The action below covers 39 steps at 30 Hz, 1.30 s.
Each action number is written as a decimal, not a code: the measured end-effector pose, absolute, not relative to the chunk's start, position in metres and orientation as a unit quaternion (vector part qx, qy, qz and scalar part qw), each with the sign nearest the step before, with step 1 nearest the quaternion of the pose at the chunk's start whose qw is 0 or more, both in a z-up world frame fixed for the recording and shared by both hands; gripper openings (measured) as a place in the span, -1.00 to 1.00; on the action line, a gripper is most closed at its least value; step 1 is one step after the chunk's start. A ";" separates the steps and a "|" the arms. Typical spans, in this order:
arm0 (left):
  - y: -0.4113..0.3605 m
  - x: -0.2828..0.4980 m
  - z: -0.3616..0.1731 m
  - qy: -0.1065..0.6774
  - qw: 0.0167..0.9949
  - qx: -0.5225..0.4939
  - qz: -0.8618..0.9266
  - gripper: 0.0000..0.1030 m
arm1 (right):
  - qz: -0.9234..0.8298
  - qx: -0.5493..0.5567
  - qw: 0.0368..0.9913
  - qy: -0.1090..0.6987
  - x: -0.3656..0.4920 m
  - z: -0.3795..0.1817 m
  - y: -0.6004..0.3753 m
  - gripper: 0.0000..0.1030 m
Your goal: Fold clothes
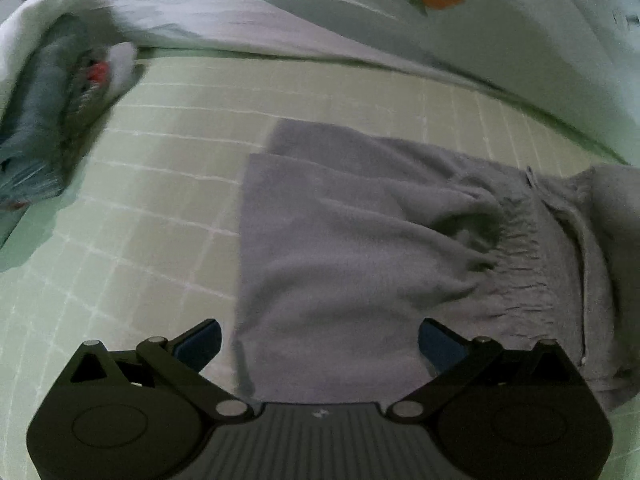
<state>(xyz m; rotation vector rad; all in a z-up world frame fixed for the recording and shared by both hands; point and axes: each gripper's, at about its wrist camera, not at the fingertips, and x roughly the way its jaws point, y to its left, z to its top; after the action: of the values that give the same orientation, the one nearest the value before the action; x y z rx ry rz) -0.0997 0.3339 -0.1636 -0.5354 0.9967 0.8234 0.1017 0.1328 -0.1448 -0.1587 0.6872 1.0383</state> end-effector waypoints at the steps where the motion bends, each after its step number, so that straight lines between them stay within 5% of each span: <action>1: 0.336 -0.109 -0.162 0.452 0.764 -0.252 0.384 1.00 | 0.510 -0.079 0.792 0.326 0.085 -0.147 0.144 -0.86; 4: 0.341 -0.133 -0.157 0.436 0.760 -0.268 0.400 1.00 | 0.557 -0.085 0.732 0.382 0.056 -0.169 0.173 -0.77; 12: 0.355 -0.167 -0.154 0.414 0.752 -0.299 0.417 1.00 | 0.546 -0.078 0.743 0.380 0.057 -0.166 0.154 0.65; 16: 0.353 -0.144 -0.151 0.407 0.771 -0.300 0.386 1.00 | 0.479 -0.067 0.796 0.365 0.085 -0.157 0.128 0.86; 22: 0.335 -0.089 -0.143 0.398 0.818 -0.288 0.300 0.97 | 0.391 -0.057 0.834 0.385 0.126 -0.165 0.083 0.89; 27: 0.333 -0.048 -0.151 0.411 0.826 -0.302 0.239 0.62 | 0.351 -0.048 0.834 0.423 0.148 -0.185 0.063 0.89; 31: 0.334 -0.030 -0.163 0.426 0.816 -0.315 0.229 0.09 | 0.345 -0.047 0.835 0.426 0.160 -0.189 0.064 0.89; 33: 0.334 -0.024 -0.165 0.428 0.813 -0.327 0.221 -0.35 | 0.346 -0.048 0.835 0.425 0.162 -0.190 0.065 0.89; 34: 0.333 -0.022 -0.165 0.431 0.811 -0.328 0.219 -0.73 | 0.347 -0.048 0.834 0.426 0.162 -0.190 0.066 0.89; 39: 0.314 -0.017 -0.144 0.428 0.843 -0.257 0.200 -0.83 | 0.347 -0.050 0.833 0.429 0.161 -0.190 0.063 0.89</action>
<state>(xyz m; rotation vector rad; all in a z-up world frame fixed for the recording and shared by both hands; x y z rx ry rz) -0.0168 0.3142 -0.1435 -0.5431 0.9034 0.4214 0.1613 0.0634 -0.1901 -0.1057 0.9083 0.7351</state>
